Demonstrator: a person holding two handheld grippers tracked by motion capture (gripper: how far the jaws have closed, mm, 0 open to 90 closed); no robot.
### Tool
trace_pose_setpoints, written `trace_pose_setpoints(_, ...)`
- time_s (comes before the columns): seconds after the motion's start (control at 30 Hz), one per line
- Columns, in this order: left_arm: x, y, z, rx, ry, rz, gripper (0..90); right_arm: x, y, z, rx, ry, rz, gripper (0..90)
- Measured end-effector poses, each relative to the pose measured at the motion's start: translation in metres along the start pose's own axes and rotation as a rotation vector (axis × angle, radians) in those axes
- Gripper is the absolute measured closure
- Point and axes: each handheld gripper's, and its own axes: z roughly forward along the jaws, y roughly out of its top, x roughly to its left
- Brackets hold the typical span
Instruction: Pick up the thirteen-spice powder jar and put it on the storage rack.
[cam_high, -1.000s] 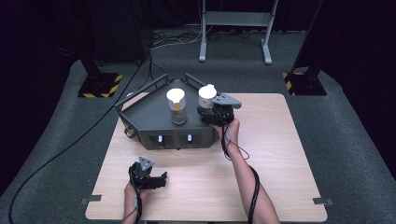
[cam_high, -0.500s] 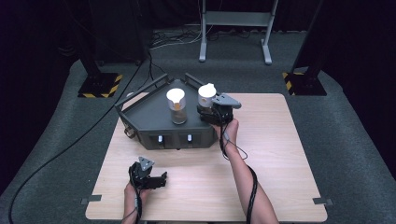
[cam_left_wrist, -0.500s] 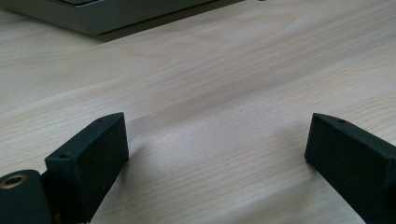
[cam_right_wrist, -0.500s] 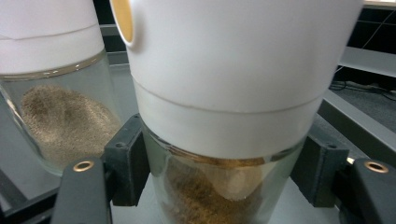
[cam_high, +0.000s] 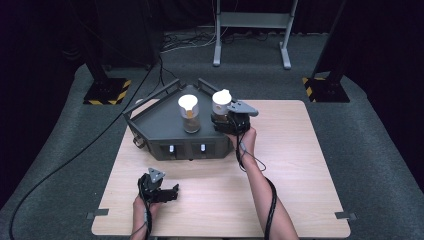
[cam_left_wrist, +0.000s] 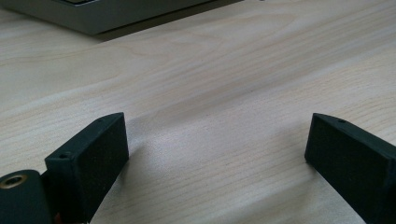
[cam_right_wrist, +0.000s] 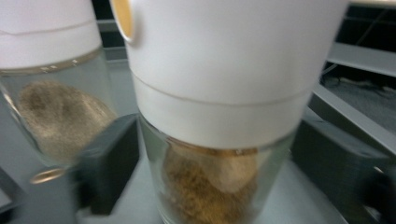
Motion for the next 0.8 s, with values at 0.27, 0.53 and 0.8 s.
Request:
trace_pose_setpoints(0.27, 0.000, 0.000, 0.000, 0.000, 0.000, -0.001, 5.8, -0.002, 0.008, -0.018, 0.042, 0.007, -0.018, 0.0)
trace_pose_setpoints(0.53, 0.000, 0.000, 0.000, 0.000, -0.001, -0.001, 5.8, -0.010, 0.004, -0.047, 0.122, 0.057, -0.033, 0.0)
trace_pose_setpoints(0.8, 0.000, 0.000, 0.000, -0.001, 0.001, 0.001, 5.9, -0.016, -0.026, -0.089, 0.186, 0.107, -0.061, 0.0)
